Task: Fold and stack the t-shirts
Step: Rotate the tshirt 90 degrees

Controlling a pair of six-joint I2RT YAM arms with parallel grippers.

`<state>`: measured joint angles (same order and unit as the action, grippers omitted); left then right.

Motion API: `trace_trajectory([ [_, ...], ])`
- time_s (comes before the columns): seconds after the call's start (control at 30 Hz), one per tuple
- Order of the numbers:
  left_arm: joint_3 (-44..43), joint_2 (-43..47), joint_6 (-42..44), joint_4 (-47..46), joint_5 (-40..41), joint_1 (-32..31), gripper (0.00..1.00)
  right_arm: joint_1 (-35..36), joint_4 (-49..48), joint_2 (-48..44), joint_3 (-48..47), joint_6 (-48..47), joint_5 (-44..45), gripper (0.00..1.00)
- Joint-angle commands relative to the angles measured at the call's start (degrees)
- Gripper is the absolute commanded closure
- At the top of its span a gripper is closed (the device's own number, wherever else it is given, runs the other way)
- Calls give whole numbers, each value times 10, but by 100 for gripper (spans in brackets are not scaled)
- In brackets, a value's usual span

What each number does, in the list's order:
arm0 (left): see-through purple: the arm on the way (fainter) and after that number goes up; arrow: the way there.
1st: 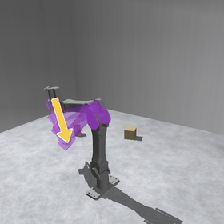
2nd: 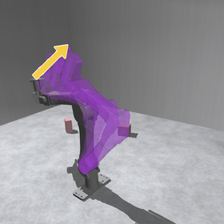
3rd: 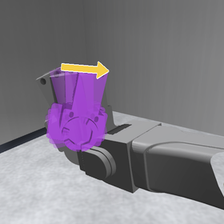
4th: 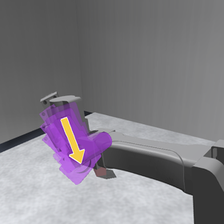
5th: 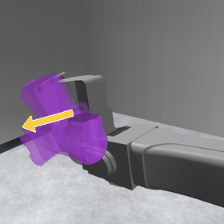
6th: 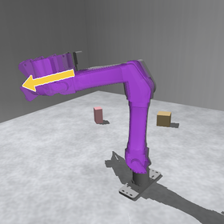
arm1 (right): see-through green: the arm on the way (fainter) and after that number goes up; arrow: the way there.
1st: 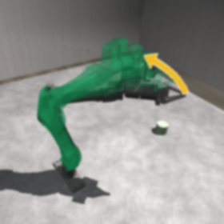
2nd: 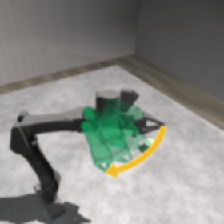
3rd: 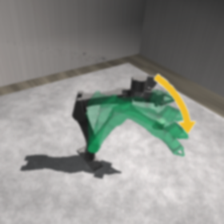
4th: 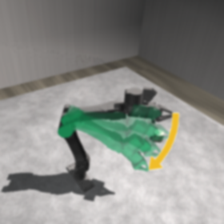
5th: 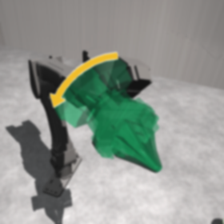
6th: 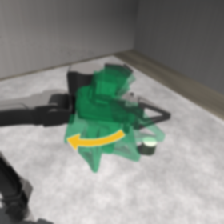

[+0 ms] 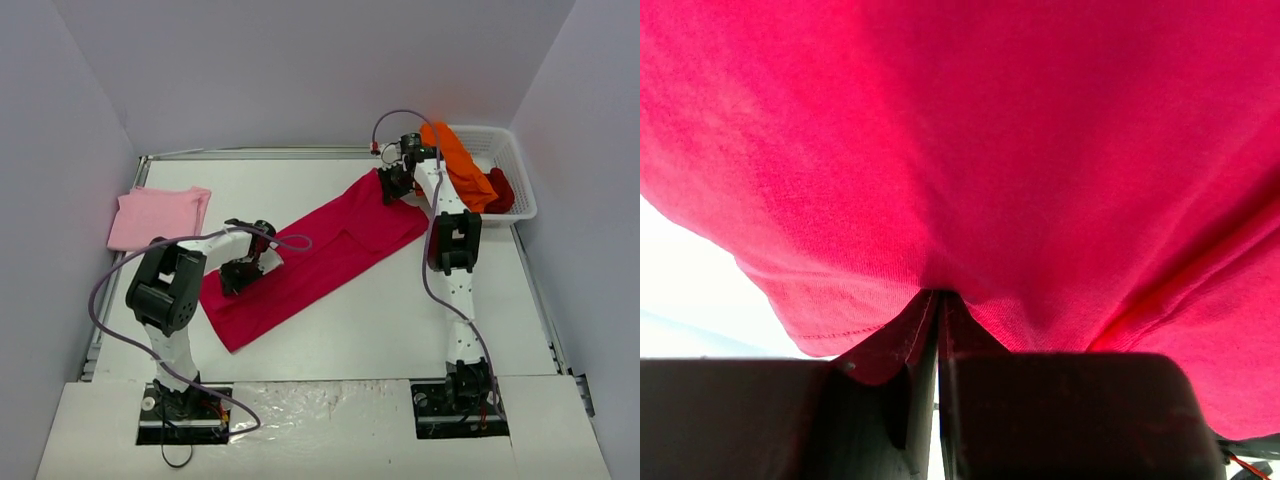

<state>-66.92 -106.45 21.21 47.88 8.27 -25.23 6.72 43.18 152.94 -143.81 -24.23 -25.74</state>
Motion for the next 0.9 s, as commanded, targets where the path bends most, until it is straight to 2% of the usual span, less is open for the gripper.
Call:
trace_trajectory([
  [0.0,5,1,-17,3,-66,-17,98,20,-15,24,-16,-6,23,100],
  [0.17,-9,0,-6,-8,-103,-39,98,29,-41,20,-15,-10,31,98],
  [0.37,-51,-6,-9,-16,-109,-44,98,29,-72,-2,-2,-6,48,100],
  [0.67,-145,24,3,45,-44,-38,98,21,-91,-162,142,-21,40,100],
  [0.87,-136,63,14,43,-17,-37,98,15,-91,-248,228,-21,53,100],
])
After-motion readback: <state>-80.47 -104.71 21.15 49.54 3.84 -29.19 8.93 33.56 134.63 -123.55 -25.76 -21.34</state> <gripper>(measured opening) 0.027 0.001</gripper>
